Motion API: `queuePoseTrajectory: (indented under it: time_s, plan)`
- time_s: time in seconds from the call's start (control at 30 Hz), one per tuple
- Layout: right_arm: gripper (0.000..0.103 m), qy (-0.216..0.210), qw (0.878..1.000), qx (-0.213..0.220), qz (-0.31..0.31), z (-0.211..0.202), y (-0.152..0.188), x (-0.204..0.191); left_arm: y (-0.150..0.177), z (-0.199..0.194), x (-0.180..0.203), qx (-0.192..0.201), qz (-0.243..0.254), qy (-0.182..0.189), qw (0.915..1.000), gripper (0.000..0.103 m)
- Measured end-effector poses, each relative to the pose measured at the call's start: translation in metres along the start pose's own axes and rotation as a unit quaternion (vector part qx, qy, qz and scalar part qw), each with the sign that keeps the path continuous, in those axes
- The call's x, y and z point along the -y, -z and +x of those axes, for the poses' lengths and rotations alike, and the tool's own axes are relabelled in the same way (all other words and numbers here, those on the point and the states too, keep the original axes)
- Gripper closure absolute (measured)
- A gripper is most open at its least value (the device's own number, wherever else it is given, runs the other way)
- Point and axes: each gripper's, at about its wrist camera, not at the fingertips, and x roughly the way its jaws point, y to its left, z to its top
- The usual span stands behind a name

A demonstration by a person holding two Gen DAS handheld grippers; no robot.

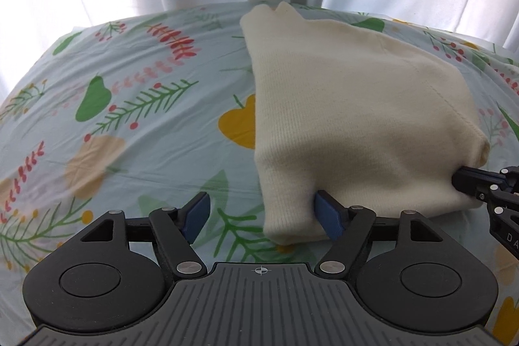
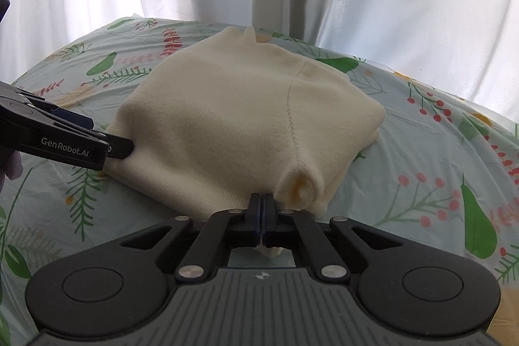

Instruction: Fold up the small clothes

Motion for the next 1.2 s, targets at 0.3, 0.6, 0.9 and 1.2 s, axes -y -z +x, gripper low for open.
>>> queuePoseTrajectory:
  time_s: [0.3, 0.6, 0.9, 1.2]
  plan:
    - [0.068, -0.029, 0.988, -0.003, 0.151, -0.029, -0.001, 0.024, 0.007, -0.024, -0.021, -0.015, -0.037, 0.019, 0.999, 0.037]
    - [0.076, -0.004, 0.975, 0.051, 0.215, -0.025, -0.036, 0.036, -0.045, -0.008, -0.005, 0.034, -0.014, 0.023, 0.9991, 0.034]
    - [0.083, 0.096, 0.993, 0.026, 0.062, 0.023, -0.031, 0.009, -0.043, 0.019, -0.008, 0.039, -0.012, 0.052, 0.9978, 0.021]
    - [0.076, 0.084, 0.996, 0.02, 0.034, 0.012, -0.021, 0.004, -0.032, 0.009, -0.014, 0.037, -0.013, 0.053, 0.9978, 0.02]
